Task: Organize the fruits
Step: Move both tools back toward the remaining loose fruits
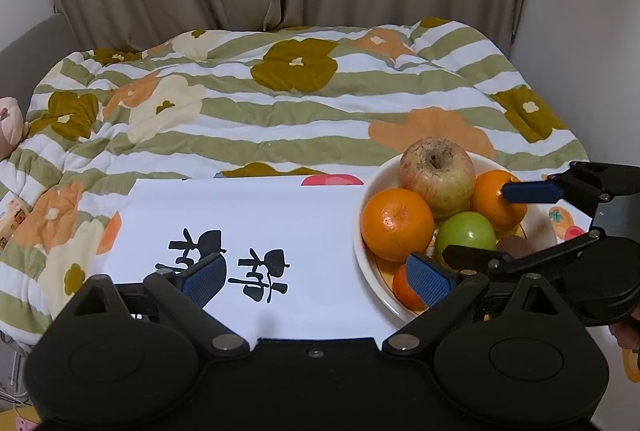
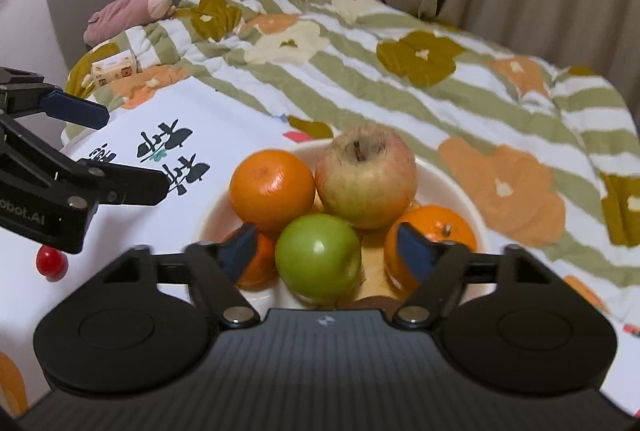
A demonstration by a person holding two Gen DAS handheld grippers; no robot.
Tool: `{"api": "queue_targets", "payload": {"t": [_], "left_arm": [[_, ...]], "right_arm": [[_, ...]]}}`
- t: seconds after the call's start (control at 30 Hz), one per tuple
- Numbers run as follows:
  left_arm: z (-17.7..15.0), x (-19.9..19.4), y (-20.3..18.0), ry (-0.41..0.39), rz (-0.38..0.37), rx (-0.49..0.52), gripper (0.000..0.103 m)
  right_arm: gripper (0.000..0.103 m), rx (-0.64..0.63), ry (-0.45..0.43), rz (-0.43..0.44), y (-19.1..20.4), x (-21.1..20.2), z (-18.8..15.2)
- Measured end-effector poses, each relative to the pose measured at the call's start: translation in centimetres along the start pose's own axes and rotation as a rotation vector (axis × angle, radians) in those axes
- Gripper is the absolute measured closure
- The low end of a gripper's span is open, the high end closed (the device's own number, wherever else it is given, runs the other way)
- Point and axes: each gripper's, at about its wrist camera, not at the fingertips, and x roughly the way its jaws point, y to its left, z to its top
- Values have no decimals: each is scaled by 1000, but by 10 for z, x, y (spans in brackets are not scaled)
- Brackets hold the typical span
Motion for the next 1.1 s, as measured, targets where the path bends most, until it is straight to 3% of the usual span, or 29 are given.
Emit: {"api": "queue_targets", "payload": {"t": [0.5, 0.8, 1.1], "left_arm": [[-2, -31, -8, -48, -6, 3, 4], [-16, -77, -2, -105, -32, -15, 4], [-51, -135, 8, -187, -44, -17, 4]], "right_arm": [[4, 20, -31, -63, 3, -43, -1], [0, 72, -80, -142, 16, -101, -4], [0, 157, -102, -212, 46, -161, -18]]}}
